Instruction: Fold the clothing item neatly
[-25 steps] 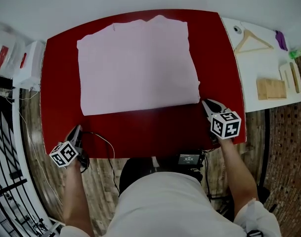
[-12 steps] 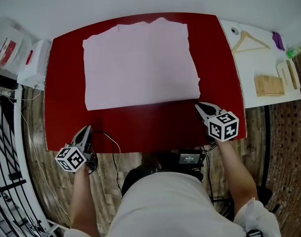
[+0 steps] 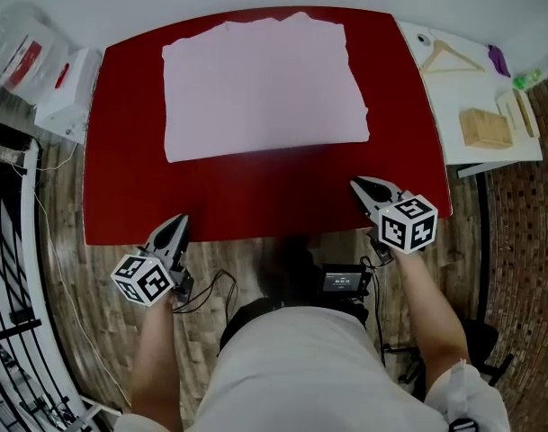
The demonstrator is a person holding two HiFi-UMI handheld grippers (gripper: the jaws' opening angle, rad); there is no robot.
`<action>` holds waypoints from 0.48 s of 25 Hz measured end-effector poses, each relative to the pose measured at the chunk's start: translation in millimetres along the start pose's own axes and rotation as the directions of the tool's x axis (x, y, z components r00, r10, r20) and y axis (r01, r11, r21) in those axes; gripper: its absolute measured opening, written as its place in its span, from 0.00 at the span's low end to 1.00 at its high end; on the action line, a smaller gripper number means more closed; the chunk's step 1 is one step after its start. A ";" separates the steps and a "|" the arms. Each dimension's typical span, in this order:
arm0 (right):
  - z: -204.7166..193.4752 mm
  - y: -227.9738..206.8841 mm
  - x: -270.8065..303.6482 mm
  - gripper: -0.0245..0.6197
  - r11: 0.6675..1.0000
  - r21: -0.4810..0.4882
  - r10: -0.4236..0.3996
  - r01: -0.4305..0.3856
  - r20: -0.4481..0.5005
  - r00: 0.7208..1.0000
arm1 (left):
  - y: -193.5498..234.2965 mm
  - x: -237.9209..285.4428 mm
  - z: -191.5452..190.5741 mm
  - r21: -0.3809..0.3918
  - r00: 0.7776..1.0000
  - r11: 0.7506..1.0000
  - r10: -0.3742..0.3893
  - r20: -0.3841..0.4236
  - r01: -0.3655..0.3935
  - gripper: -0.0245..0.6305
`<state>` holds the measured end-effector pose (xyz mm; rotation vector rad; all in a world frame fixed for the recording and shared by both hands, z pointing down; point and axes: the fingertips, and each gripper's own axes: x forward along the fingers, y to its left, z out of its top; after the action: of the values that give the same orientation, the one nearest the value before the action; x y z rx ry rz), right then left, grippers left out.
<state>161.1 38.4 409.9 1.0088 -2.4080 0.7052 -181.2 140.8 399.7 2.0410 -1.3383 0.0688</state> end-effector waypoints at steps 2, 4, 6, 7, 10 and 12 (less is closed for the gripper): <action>-5.2 13.3 -7.5 0.08 1.000 0.000 0.002 -0.002 0.004 1.000 | -9.1 -5.6 -5.5 -0.001 1.000 1.000 -0.027 0.007 0.027 0.05; -10.1 25.3 -16.2 0.08 1.000 0.008 0.001 -0.001 0.008 1.000 | -18.0 -12.1 -9.6 -0.009 0.998 0.999 -0.052 0.020 0.052 0.05; -12.5 36.2 -24.7 0.08 1.000 0.017 -0.006 0.005 0.019 1.000 | -27.5 -19.4 -11.9 -0.009 0.997 0.997 -0.073 0.032 0.074 0.05; -12.4 41.4 -29.0 0.08 1.000 0.024 -0.007 0.006 0.027 1.000 | -32.7 -22.6 -12.8 -0.008 0.996 0.996 -0.085 0.038 0.085 0.05; -9.5 58.8 -42.2 0.08 0.999 0.039 0.009 -0.011 0.056 0.998 | -49.3 -29.8 -17.4 -0.003 0.992 0.993 -0.119 0.045 0.119 0.05; -10.0 69.5 -49.0 0.08 0.999 0.032 0.022 -0.024 0.067 0.998 | -60.0 -33.4 -23.3 0.002 0.990 0.991 -0.136 0.041 0.136 0.05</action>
<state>142.7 112.1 370.3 1.0343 -2.4765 0.7327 -139.9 194.5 373.7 2.1379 -1.2194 -0.0352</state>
